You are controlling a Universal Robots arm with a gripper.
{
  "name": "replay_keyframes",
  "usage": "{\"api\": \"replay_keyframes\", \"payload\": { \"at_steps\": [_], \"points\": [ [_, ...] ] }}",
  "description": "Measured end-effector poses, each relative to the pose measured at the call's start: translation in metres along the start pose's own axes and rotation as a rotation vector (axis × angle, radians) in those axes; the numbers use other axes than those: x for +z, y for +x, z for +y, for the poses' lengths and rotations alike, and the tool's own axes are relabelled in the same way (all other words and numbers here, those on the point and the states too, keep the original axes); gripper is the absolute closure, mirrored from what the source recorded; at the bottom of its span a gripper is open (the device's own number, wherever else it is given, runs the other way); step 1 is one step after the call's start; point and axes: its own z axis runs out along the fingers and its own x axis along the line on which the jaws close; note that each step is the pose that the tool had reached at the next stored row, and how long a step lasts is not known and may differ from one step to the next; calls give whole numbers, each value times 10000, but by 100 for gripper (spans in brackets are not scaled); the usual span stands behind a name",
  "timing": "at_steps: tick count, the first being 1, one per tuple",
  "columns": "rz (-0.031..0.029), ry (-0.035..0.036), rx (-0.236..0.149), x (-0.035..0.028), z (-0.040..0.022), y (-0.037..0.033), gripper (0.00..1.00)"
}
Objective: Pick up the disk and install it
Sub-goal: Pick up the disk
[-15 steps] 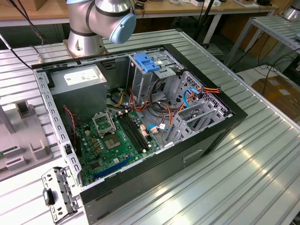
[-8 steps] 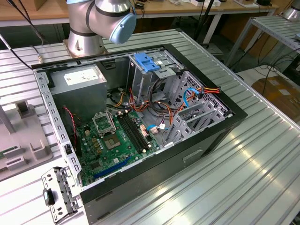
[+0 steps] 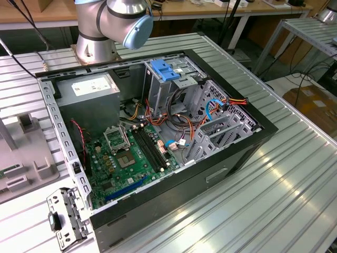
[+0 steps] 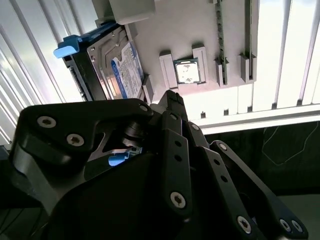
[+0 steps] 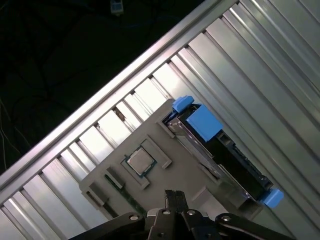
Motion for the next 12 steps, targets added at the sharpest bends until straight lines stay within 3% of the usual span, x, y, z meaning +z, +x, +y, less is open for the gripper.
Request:
{"api": "replay_keyframes", "payload": {
  "at_steps": [12],
  "points": [
    [41,-23,-928,0,0,0,89]
  ]
}}
